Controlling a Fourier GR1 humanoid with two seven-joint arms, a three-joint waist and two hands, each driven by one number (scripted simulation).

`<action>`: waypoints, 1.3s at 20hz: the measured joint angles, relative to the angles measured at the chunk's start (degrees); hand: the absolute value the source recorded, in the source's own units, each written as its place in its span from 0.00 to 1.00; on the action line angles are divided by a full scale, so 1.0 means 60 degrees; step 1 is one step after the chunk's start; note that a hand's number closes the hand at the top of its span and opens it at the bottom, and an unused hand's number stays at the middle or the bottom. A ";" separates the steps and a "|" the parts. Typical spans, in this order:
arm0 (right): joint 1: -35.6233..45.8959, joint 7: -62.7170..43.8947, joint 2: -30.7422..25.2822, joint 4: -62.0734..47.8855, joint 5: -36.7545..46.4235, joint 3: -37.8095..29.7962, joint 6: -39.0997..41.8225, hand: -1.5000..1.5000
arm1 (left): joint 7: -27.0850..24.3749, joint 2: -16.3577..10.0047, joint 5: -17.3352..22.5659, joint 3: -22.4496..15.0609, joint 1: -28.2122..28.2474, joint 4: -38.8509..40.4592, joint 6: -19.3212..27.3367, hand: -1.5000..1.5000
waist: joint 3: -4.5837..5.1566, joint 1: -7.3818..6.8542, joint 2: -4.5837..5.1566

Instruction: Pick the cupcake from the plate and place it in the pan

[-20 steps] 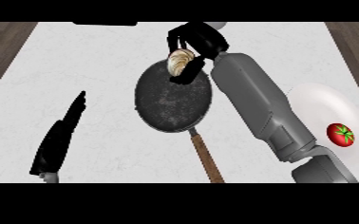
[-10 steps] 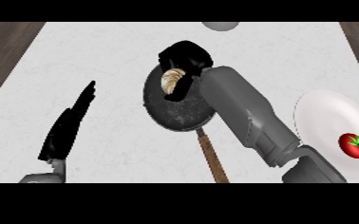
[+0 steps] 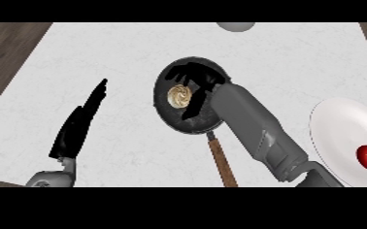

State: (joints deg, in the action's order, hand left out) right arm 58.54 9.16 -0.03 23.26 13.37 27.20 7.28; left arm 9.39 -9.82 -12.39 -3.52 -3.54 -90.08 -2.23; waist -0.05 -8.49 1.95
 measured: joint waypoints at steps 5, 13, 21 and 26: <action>-0.0174 0.0368 0.0003 0.0428 -0.1393 -0.0399 -0.0721 0.00 | -0.0090 -0.0028 -0.0001 0.0023 -0.0008 0.0114 -0.0046 0.50 | -0.0007 -0.0009 -0.0001; 0.0379 0.0424 0.0001 0.0156 -0.3286 -0.1475 -0.2396 0.00 | -0.0139 0.0005 -0.0035 0.0119 0.0017 0.0229 0.0058 0.50 | -0.0002 0.0191 -0.0025; 0.0886 0.1393 -0.0958 -0.1071 -0.3995 -0.2818 -0.2202 0.00 | -0.0144 -0.0159 0.0121 0.0439 0.0446 -0.0092 0.0067 0.50 | -0.0005 0.0607 -0.0054; 0.0896 0.2373 -0.2085 -0.1681 -0.4023 -0.3155 -0.1259 0.00 | -0.0171 -0.0197 0.0166 0.0491 0.0604 -0.0266 0.0026 0.50 | -0.0011 0.0654 -0.0029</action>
State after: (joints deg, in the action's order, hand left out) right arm 63.92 23.40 -12.54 13.17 -10.78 8.27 -0.27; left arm 8.37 -11.00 -11.39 -0.58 0.08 -91.67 -2.08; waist -0.12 -4.57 1.78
